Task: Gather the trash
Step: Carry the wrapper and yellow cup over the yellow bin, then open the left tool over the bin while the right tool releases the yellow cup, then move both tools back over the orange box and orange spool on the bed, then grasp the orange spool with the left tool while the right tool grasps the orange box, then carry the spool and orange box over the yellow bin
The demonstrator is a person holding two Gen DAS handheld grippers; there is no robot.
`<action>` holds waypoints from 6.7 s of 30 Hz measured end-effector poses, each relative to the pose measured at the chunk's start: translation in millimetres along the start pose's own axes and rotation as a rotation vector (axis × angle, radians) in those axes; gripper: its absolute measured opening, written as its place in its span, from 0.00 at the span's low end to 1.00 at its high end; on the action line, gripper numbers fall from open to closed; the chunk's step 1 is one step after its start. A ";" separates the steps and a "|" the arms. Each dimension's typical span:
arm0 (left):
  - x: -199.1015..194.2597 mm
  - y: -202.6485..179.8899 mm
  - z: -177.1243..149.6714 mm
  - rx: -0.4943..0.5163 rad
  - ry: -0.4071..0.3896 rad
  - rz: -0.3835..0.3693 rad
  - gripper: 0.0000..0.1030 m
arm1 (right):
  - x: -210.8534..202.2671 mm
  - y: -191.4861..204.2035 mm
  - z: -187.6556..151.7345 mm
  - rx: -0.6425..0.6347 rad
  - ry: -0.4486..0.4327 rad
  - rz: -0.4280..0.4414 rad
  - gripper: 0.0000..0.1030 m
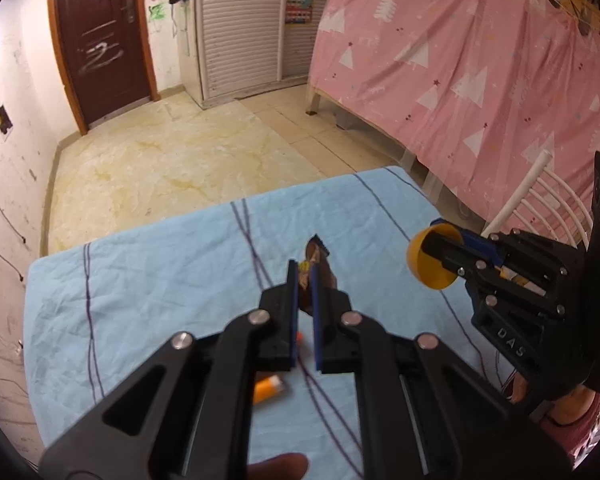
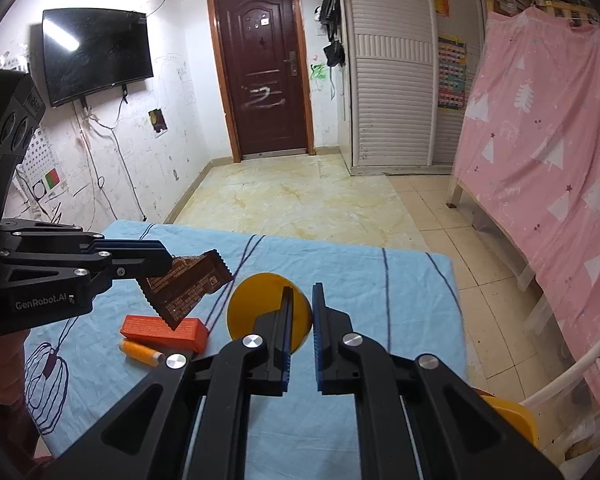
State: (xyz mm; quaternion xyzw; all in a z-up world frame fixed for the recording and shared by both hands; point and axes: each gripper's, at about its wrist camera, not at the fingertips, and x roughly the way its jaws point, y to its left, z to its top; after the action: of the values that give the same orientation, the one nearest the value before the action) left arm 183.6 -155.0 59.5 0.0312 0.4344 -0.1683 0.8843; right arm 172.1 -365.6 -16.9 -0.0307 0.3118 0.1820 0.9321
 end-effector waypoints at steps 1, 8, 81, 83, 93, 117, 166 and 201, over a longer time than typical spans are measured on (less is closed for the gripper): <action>0.4 -3.6 0.7 0.005 0.000 -0.001 0.04 | -4.1 -5.5 -1.8 0.008 -0.006 -0.004 0.02; 4.6 -49.8 5.8 0.065 0.005 -0.035 0.04 | -30.1 -42.6 -17.9 0.067 -0.047 -0.041 0.02; -4.7 -21.8 -14.3 -0.110 0.070 0.002 0.60 | -68.6 -113.5 -53.3 0.110 -0.054 -0.101 0.70; -5.7 -9.8 -18.9 -0.127 0.073 0.011 0.61 | -60.8 -102.2 -49.4 0.094 -0.043 -0.080 0.70; -3.5 32.1 -45.4 -0.194 0.109 0.060 0.66 | -25.5 -51.7 -36.2 0.037 0.007 -0.016 0.73; 37.6 53.3 -75.8 -0.355 0.223 0.065 0.68 | 30.3 12.9 -17.8 -0.046 0.085 0.092 0.77; -15.8 148.6 -118.8 -0.483 0.109 0.047 0.55 | 108.5 150.9 -16.4 -0.277 0.212 0.057 0.91; -19.3 95.6 -103.3 -0.400 0.103 0.100 0.55 | 62.4 85.4 -6.1 -0.085 0.092 0.041 0.83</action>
State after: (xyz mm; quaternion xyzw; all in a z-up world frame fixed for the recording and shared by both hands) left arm 125.5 -39.0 1.7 -0.1150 0.5018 -0.0330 0.8567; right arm 184.1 -267.1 -54.0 -0.0722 0.3470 0.2127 0.9106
